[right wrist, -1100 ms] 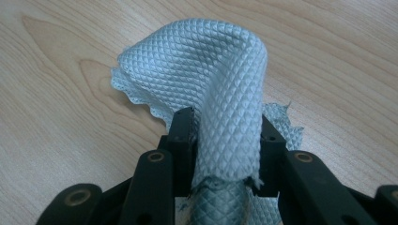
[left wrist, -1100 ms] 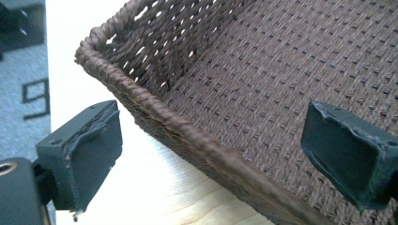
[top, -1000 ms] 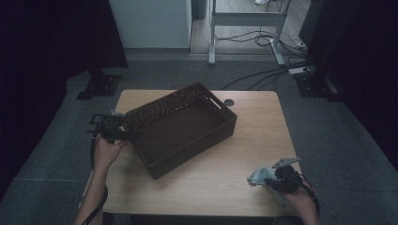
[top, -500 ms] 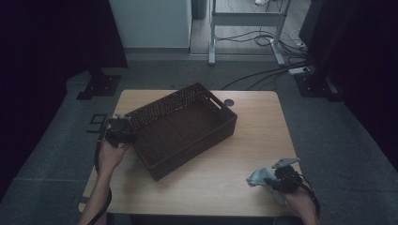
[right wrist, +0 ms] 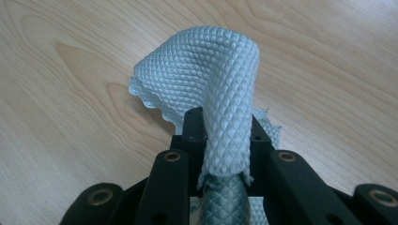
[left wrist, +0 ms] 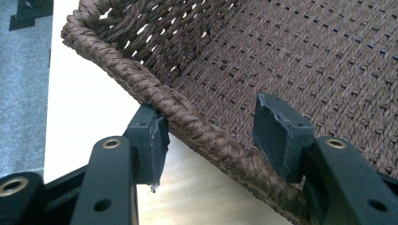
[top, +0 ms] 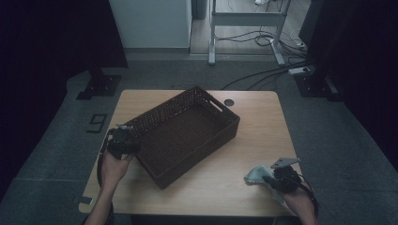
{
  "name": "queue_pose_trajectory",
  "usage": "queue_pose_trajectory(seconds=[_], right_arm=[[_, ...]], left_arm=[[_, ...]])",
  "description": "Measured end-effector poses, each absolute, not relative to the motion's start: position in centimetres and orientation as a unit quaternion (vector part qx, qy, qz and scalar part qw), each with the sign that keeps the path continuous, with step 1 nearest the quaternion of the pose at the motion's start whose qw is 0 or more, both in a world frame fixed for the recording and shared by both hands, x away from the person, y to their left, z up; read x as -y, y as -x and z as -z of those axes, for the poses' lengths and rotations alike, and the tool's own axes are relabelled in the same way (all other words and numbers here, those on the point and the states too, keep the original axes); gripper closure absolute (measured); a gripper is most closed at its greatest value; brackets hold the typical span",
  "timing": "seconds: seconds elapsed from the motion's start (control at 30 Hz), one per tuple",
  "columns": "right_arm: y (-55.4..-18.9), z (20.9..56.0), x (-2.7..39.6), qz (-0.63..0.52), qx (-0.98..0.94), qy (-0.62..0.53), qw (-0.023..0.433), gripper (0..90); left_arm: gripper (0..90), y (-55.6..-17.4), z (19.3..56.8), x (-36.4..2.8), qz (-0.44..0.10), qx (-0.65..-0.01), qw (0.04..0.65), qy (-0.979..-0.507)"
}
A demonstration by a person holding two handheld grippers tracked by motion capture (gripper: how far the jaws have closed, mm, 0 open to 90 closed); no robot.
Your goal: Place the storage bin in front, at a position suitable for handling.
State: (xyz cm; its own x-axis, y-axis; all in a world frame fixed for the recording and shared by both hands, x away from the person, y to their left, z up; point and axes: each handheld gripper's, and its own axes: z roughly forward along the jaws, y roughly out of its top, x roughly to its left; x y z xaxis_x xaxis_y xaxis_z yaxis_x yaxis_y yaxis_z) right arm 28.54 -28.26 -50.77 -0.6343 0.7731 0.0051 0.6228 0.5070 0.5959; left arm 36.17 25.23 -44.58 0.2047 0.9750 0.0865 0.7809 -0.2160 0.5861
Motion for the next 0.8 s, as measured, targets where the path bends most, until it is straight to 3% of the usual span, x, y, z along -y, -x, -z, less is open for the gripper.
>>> queue_pose_trajectory(seconds=[0.23,0.33,0.4,0.6,0.8], right_arm=[[-28.3,50.1,27.4,-0.306,-0.857,-0.394,0.129,75.3],[-28.2,49.9,27.0,-0.312,-0.859,-0.387,0.125,75.2],[-28.1,49.7,26.7,-0.314,-0.859,-0.384,0.124,75.0],[-28.0,49.2,25.9,-0.333,-0.858,-0.375,0.116,74.8],[-28.0,48.4,24.2,-0.347,-0.862,-0.353,0.112,74.7]], left_arm=[[41.0,-34.5,44.5,-24.7,-0.214,-0.594,0.223,-0.743],[18.8,-34.6,44.6,-24.9,-0.227,-0.577,0.215,-0.754],[14.1,-34.7,44.6,-25.1,-0.225,-0.568,0.223,-0.759],[12.1,-35.9,44.3,-27.3,-0.194,-0.558,0.259,-0.764],[13.6,-36.9,43.2,-29.2,-0.222,-0.531,0.272,-0.771]])
